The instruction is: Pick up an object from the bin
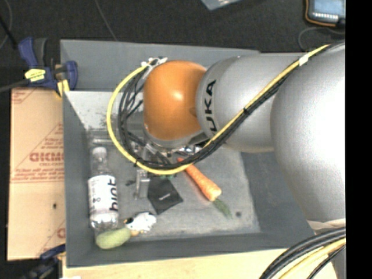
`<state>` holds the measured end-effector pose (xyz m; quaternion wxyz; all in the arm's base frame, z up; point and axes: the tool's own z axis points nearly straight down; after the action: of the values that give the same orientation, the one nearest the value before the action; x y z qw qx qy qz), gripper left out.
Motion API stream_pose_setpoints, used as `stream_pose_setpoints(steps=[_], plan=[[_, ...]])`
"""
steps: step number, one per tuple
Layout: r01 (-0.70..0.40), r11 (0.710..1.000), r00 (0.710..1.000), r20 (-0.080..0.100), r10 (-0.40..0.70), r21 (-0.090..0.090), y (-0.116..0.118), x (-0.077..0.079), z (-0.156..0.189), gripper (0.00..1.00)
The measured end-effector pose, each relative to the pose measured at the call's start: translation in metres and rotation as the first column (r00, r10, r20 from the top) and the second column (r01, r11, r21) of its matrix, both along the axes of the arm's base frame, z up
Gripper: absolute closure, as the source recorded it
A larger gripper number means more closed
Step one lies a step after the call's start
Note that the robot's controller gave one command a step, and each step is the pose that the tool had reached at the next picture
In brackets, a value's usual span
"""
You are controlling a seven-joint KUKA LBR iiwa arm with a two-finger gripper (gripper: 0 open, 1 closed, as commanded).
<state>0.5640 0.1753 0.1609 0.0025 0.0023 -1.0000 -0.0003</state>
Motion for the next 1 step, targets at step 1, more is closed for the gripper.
stream_pose_setpoints(steps=[1], plan=[[0.004,1.0,1.0,0.008,-0.004,0.001,-0.0008,0.002,0.0047,0.0]])
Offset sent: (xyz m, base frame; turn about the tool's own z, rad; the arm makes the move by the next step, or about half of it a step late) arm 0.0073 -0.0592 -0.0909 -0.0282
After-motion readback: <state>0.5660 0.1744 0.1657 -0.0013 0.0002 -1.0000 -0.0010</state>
